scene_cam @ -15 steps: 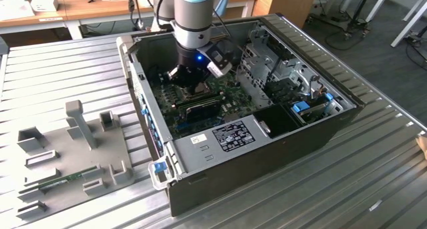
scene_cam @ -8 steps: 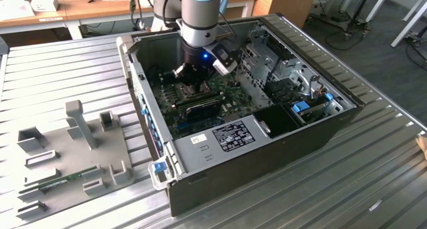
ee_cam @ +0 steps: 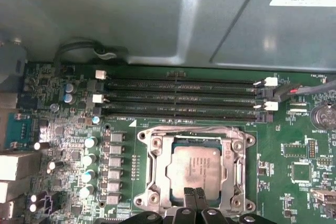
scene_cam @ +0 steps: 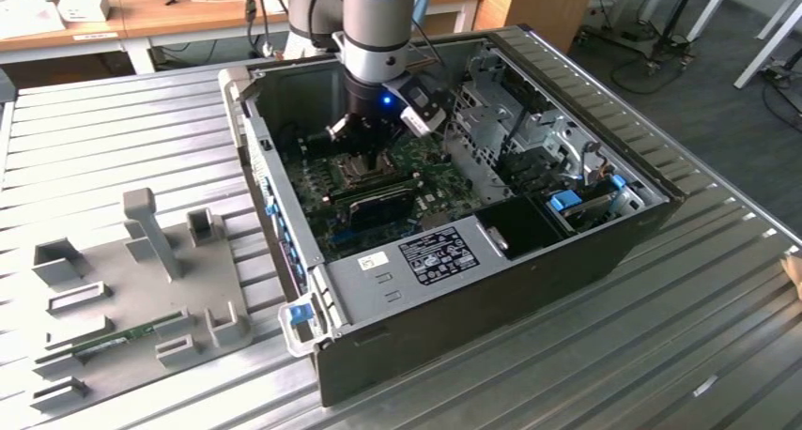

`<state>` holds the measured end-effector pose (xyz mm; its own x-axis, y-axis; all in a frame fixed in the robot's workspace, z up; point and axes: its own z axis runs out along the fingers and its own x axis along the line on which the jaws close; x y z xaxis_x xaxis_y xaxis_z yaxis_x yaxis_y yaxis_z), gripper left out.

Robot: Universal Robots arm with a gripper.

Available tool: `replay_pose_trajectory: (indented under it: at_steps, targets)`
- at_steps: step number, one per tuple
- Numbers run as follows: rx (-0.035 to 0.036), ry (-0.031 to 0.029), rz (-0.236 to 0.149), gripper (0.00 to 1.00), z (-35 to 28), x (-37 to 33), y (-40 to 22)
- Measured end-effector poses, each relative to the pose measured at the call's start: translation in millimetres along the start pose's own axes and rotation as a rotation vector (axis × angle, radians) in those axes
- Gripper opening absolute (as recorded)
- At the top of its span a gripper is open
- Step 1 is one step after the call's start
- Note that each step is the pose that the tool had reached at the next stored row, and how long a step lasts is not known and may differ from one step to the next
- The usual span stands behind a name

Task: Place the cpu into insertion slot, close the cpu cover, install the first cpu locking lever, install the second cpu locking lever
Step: 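Install the second cpu locking lever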

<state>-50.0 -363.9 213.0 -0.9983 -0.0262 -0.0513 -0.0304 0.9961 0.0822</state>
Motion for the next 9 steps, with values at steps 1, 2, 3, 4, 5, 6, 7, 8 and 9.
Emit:
replay_pose_trajectory:
  at_steps: [1, 2, 3, 4, 5, 6, 7, 8, 9]
  targets:
    - [0.0000, 0.0000, 0.000, 0.10, 0.1, 0.0, 0.9]
    - [0.0000, 0.0000, 0.000, 0.10, 0.1, 0.0, 1.5]
    - [0.0000, 0.0000, 0.000, 0.10, 0.2, -0.1, 2.0]
    - [0.0000, 0.0000, 0.000, 0.10, 0.2, -0.1, 2.7]
    - [0.0000, 0.0000, 0.000, 0.10, 0.3, -0.1, 3.6]
    - [0.0000, 0.0000, 0.000, 0.10, 0.4, -0.1, 4.6]
    - [-0.0001, -0.0001, 0.000, 0.10, 0.5, -0.1, 5.6]
    - [0.0000, 0.0000, 0.000, 0.10, 0.6, -0.2, 6.4]
    - [0.0000, 0.0000, 0.000, 0.10, 0.6, -0.2, 7.1]
